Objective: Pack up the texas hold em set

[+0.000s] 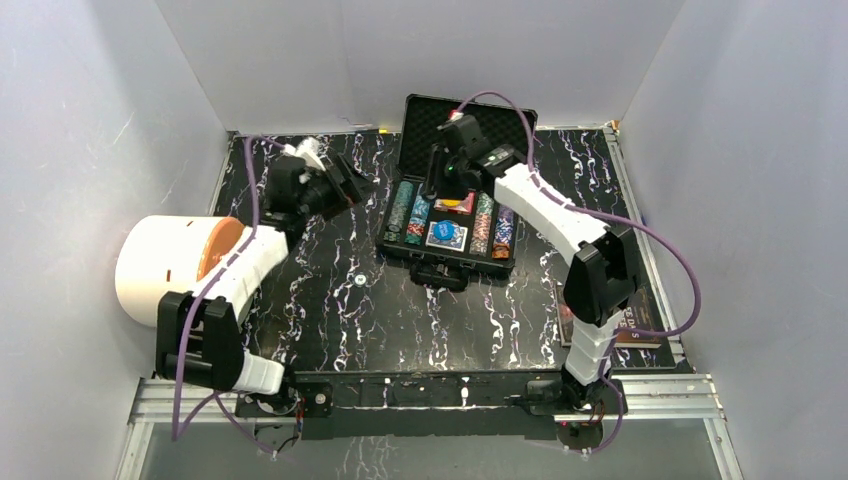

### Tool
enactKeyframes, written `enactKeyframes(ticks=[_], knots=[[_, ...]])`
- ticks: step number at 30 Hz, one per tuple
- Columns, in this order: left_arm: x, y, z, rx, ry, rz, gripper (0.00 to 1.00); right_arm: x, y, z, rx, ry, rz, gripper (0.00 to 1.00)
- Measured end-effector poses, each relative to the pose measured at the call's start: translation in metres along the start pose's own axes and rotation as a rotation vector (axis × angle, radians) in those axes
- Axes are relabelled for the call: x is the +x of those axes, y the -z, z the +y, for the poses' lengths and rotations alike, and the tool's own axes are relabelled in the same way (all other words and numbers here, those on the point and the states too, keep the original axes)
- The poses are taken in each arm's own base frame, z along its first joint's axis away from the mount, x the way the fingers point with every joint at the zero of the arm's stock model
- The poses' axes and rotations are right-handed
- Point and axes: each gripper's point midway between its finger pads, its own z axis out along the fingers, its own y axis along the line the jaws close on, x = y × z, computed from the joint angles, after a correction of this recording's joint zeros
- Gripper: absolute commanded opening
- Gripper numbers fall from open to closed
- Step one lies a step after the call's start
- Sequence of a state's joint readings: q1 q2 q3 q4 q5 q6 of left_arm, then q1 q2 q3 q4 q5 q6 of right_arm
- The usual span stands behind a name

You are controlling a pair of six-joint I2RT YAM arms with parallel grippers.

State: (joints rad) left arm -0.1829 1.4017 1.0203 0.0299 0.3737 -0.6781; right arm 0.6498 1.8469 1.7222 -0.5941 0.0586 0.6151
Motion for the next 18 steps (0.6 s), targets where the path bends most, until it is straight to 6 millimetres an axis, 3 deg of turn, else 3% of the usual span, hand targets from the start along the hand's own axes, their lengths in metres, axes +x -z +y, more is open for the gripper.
enactKeyframes(ticks=[5,7,13,18], knots=[[0.062,-0.022,-0.056,0.18,-0.001,0.064,0.86,-0.026,0.009,-0.037,0.048,-0.247,0.001,0.39],[0.077,-0.027,-0.076,0.236,0.004,0.068,0.85,-0.032,0.012,-0.047,0.064,-0.313,-0.005,0.39],[0.078,-0.048,-0.093,0.277,0.017,-0.009,0.85,-0.036,0.026,-0.039,0.03,-0.447,0.004,0.4],[0.081,-0.069,-0.096,0.272,-0.017,-0.034,0.84,-0.035,0.032,-0.027,-0.008,-0.505,0.022,0.4]])
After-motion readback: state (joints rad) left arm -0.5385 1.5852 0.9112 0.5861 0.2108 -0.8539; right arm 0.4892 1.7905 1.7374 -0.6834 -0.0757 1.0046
